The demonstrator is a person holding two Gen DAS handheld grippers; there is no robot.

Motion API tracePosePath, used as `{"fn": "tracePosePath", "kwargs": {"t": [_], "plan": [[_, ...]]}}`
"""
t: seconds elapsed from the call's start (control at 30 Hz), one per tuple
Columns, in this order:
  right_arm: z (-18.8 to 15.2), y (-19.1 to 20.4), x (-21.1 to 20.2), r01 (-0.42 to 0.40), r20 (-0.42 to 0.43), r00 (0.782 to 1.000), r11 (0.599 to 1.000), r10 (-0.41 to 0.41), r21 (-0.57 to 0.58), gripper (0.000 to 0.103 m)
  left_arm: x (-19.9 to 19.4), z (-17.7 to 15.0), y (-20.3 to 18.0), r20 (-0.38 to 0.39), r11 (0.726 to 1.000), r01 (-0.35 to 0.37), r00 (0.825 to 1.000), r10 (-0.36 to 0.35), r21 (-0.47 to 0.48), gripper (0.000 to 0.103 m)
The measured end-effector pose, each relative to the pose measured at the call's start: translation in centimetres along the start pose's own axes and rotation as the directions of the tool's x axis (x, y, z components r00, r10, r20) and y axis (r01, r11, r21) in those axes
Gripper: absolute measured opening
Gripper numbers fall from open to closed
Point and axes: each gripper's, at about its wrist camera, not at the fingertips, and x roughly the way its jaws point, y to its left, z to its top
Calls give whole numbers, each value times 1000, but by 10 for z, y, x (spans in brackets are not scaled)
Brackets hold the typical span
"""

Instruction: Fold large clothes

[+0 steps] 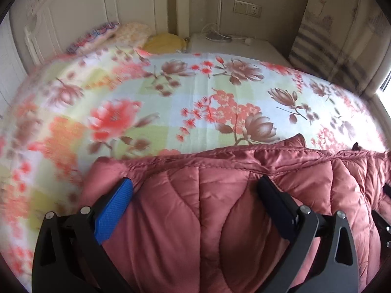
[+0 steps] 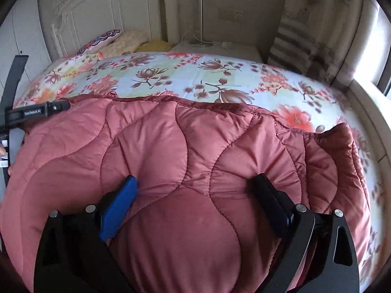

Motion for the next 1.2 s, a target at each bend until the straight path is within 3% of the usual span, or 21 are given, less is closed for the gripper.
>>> {"fn": "tracePosePath", "kwargs": {"t": [0.03,0.1,0.17,0.23,0.33,0.47,0.63,0.73,0.77,0.8,1.0,1.1,1.2], "plan": [[0,0,0,2,-1,1000,1000,-2,-2,93,-19,-2,-5,52,1000,-23,998,23,-1,99],[1,1,1,2,0,1000,1000,-2,-1,93,-52,-7,-23,143,997,72,987,-74,24,100],[0,2,-1,1,3,1000,1000,-1,1,93,-76,-16,-54,181,986,117,974,-136,116,100],[2,2,0,1,3,1000,1000,-1,1,93,-82,-33,-96,201,966,30,976,-83,257,101],[0,2,-1,-1,5,1000,1000,1,3,93,-44,-53,-126,112,937,-21,994,-19,348,101],[0,-2,-2,-13,8,1000,1000,13,17,93,-37,-44,-106,51,961,91,993,-108,261,101],[1,0,-2,-9,6,1000,1000,9,15,93,-53,-17,-51,154,989,-2,988,-21,149,101],[1,0,-2,-11,8,1000,1000,11,17,93,-28,-11,-3,66,999,-16,998,14,43,101],[1,-1,-2,-12,8,1000,1000,12,17,93,-9,-15,11,-11,999,32,999,-32,10,101],[1,-1,-2,-14,8,1000,1000,13,18,93,-4,-18,19,-18,996,85,996,-85,-21,101],[1,1,-2,-22,9,1000,1000,22,17,93,-25,-18,11,54,998,50,997,-51,27,100],[1,1,-2,-20,10,1000,1000,20,16,93,-42,-21,28,116,1000,11,993,-10,-7,101],[1,1,-2,-22,9,1000,1000,22,16,93,-33,-31,55,83,997,-3,996,10,-81,101]]}}
